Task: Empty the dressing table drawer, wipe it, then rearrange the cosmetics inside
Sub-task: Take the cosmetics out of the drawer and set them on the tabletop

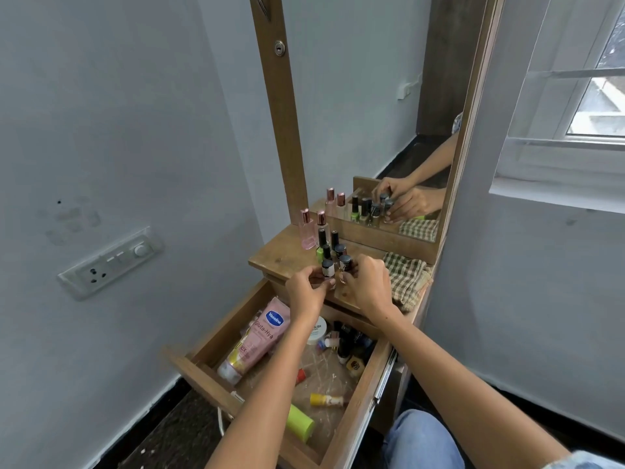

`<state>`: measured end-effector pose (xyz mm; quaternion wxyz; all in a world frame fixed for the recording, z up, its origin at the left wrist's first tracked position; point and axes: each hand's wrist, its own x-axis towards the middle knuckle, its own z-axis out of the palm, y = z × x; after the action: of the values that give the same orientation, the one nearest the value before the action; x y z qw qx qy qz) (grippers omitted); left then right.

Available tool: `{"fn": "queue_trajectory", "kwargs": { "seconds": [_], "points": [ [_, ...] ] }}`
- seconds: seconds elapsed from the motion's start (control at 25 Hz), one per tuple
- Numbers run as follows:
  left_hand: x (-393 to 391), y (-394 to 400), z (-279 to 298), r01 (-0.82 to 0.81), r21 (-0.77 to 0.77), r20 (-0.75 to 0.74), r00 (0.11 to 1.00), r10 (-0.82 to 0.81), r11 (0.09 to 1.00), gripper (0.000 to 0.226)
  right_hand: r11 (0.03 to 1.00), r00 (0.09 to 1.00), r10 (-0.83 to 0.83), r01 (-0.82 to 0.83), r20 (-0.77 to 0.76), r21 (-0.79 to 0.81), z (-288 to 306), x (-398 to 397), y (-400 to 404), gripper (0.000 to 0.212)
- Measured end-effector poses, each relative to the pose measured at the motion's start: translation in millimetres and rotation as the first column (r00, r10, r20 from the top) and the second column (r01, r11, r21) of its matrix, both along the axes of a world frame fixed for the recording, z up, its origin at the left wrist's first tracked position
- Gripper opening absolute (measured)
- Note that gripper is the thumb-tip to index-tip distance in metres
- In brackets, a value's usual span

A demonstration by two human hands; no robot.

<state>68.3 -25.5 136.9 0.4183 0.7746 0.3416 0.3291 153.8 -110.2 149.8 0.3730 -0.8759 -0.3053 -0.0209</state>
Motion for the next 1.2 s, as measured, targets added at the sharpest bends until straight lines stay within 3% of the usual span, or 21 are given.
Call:
{"fn": "queue_trajectory", "kwargs": {
  "seconds": [0.48,0.6,0.72,0.88,1.0,1.2],
  "points": [
    [9.8,0.9,-3.0,-0.01,0.061,-0.007,1.0,0.011,0.998,0.037,1.0,1.0,-0.007,0.007,-0.018,-0.021,4.6,-1.2,-3.7,0.024],
    [0.6,-1.2,-7.2,0.003,0.05,0.023,1.0,-0.004,0.999,0.041,0.997,0.999,0.013,-0.016,0.04,0.08,8.0,-11.7,-18.5,0.017],
    [-22.9,-6.3,-16.4,-0.004,0.082,0.013,1.0,0.003,0.997,0.041,0.977,0.988,0.125,-0.139,0.093,0.16,0.2,-29.6,-39.0,0.02],
    [-67.1,-22.8,-40.1,0.044,0.104,-0.044,0.998,-0.04,0.994,0.025,0.928,0.926,0.371,-0.368,0.067,-0.058,-30.1,-48.3,-67.6,0.024],
    [-83.1,-33.7,-57.2,0.126,0.108,-0.156,0.982,-0.109,0.986,0.021,0.886,0.917,0.398,-0.384,0.003,-0.261,-43.4,-53.5,-74.3,0.034],
    [-87.5,-40.1,-67.2,0.131,0.128,-0.192,0.976,-0.105,0.983,0.025,0.845,0.918,0.397,-0.362,0.007,-0.394,-47.9,-56.5,-61.7,0.03]
  ]
}}
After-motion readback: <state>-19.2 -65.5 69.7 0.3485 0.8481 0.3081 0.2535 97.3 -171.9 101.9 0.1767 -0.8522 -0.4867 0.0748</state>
